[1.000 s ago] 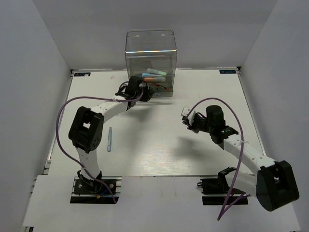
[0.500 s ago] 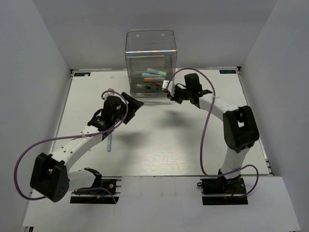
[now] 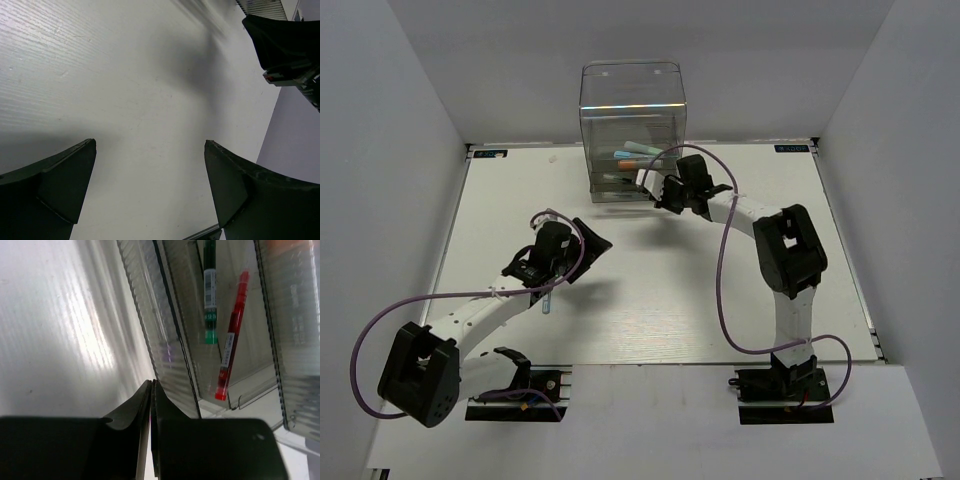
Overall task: Sort the stationery into containers
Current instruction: Close the drawer in the storage box.
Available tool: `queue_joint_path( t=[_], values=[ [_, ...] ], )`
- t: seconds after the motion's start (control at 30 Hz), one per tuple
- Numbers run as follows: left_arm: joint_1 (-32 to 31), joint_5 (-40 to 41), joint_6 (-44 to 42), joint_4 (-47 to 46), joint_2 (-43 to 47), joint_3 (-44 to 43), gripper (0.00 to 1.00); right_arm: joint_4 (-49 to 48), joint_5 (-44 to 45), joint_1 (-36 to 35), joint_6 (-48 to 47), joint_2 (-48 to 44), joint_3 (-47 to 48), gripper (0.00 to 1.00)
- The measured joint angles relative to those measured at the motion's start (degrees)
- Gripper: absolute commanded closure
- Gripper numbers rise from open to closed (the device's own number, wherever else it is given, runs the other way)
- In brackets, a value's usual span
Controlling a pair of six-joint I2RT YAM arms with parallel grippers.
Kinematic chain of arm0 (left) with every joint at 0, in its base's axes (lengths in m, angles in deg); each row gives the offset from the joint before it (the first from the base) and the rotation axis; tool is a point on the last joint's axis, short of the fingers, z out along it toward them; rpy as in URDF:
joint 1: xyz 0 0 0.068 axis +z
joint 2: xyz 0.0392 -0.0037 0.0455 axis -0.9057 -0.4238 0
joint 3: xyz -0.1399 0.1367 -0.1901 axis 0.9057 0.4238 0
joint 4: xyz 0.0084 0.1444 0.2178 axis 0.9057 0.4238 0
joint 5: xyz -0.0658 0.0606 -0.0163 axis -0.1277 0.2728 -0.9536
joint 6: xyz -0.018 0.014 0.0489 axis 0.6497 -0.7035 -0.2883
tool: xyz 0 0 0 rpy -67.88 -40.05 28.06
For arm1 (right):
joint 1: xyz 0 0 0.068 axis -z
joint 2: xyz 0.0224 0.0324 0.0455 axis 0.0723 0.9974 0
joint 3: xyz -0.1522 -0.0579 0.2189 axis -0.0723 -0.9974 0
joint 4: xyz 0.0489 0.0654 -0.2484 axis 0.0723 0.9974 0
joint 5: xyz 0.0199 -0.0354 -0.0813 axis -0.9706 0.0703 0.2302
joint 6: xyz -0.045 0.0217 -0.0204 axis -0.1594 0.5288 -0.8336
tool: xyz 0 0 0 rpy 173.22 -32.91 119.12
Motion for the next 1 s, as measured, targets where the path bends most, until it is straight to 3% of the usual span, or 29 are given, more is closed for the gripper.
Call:
queue_joint_path(
  t=[0.77,1.0],
  values=[
    [0.37,-0.07,1.57,-4.98,-0.26,3.28,0.01,-6.32,6.54,-2.91,3.08,7.02,8.0,0.92],
    [0.37,0.96,4.02,-9.2,2.6,6.84,0.19,-8.41,9.22,-3.1,3.19,9.6,11.06,0.92]
  ],
)
